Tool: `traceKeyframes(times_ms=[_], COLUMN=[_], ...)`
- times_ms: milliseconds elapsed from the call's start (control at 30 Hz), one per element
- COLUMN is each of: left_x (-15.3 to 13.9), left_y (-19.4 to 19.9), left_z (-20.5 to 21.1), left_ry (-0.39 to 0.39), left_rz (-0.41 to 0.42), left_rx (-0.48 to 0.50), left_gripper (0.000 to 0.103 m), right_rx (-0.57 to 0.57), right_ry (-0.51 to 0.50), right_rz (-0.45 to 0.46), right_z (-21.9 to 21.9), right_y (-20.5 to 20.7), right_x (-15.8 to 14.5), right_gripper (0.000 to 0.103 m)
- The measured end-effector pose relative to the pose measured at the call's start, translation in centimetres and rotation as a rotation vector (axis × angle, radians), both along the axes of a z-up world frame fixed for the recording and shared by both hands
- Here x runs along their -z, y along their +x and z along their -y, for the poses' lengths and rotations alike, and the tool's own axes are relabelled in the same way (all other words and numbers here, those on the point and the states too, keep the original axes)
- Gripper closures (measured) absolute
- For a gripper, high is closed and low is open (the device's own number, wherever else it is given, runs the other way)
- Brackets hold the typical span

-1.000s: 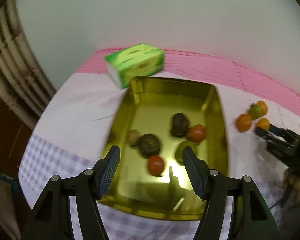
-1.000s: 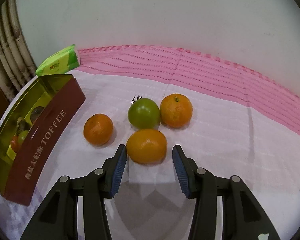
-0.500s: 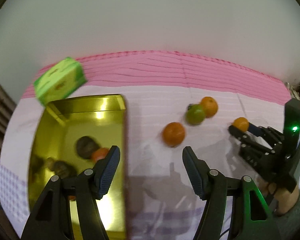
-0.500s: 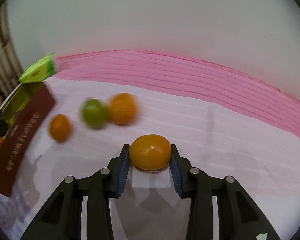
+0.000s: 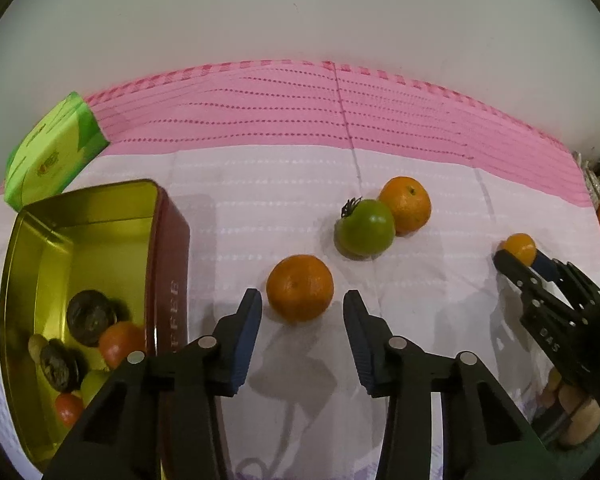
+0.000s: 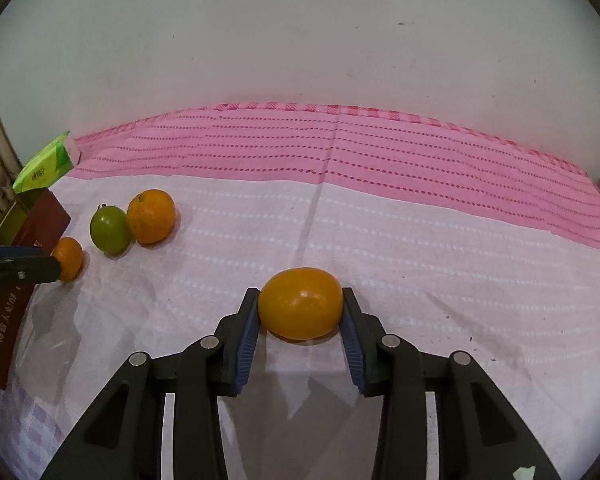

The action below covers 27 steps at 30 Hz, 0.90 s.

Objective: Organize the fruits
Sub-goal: 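Grasp the yellow-orange citrus with the right gripper while the left grasps an orange mandarin, then lower the orange mandarin into the tin and open the left gripper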

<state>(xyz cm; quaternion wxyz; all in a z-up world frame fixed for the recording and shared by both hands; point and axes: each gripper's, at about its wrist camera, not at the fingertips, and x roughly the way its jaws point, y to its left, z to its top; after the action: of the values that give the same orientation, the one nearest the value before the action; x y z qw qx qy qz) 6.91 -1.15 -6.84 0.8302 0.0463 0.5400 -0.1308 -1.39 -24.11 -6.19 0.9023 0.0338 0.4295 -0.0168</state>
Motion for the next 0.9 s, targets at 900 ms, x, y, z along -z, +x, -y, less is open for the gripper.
traceKeyframes(times_ms=[900], left_x=[-5.9], left_y=[-1.7], left_z=[-5.2], left_ry=[0.017], left_rz=[0.138], left_rx=[-0.059], left_gripper=[0.069], right_rx=[0.006], right_ry=[0.008], right_rz=[-0.007], right_z=[-0.8], right_y=[0.4], right_x=[0.1], right_gripper=[0.066])
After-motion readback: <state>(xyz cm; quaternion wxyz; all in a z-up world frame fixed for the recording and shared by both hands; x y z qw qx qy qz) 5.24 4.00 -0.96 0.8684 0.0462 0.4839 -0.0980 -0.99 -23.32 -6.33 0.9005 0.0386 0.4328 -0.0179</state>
